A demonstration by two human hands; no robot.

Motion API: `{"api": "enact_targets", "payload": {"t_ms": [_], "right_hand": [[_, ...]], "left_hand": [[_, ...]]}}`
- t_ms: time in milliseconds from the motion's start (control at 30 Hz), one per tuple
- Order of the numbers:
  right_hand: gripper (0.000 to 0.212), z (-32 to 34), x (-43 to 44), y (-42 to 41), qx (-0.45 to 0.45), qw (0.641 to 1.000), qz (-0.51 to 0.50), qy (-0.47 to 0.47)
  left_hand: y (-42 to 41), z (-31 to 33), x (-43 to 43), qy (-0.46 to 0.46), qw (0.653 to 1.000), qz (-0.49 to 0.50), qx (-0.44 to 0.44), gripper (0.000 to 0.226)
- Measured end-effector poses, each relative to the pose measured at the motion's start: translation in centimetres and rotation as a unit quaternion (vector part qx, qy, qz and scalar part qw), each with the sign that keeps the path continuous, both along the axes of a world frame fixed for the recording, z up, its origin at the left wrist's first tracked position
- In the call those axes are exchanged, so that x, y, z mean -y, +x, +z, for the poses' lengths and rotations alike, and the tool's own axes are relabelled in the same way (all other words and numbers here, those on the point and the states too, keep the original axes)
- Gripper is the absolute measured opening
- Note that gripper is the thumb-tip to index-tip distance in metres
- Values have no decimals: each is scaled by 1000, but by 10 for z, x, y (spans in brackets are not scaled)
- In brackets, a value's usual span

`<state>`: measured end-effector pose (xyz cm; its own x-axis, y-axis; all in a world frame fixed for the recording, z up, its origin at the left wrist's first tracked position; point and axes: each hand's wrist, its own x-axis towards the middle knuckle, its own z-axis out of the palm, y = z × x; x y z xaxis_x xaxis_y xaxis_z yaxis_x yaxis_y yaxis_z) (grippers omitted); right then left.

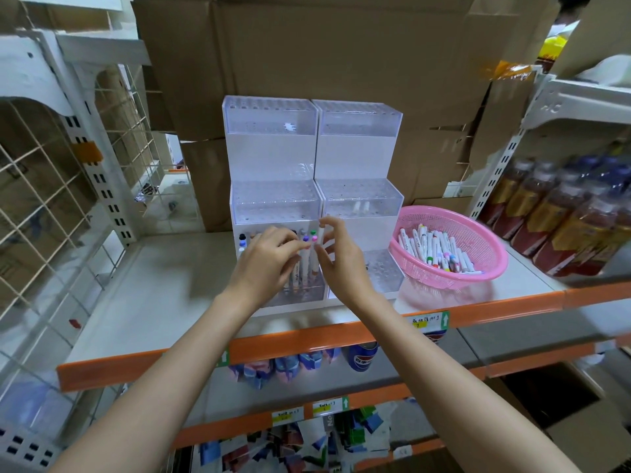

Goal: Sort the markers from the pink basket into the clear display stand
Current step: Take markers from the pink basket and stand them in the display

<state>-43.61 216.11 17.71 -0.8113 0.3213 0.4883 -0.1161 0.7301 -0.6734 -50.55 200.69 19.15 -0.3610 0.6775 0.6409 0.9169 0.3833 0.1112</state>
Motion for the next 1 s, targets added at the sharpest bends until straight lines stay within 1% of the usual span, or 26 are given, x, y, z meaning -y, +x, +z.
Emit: {"api": "enact_targets", "payload": {"t_ms": [133,333,667,833,1000], "right_hand": [[36,-4,1,5,23,1000,3,13],[38,-7,2,5,58,998,-14,26],[31,-9,3,7,84,992,-33,85],[20,-4,2,9,64,993,-26,100],[20,0,2,8,73,990,-39,118]], "left_hand": [[7,-4,6,-20,999,17,-32,38],[6,-9,13,-44,999,18,-22,54],[8,-11,17,-65,997,27,-34,61],[8,-10,16,-77,996,29,-36,61],[9,-9,16,-84,995,38,-28,62]]}}
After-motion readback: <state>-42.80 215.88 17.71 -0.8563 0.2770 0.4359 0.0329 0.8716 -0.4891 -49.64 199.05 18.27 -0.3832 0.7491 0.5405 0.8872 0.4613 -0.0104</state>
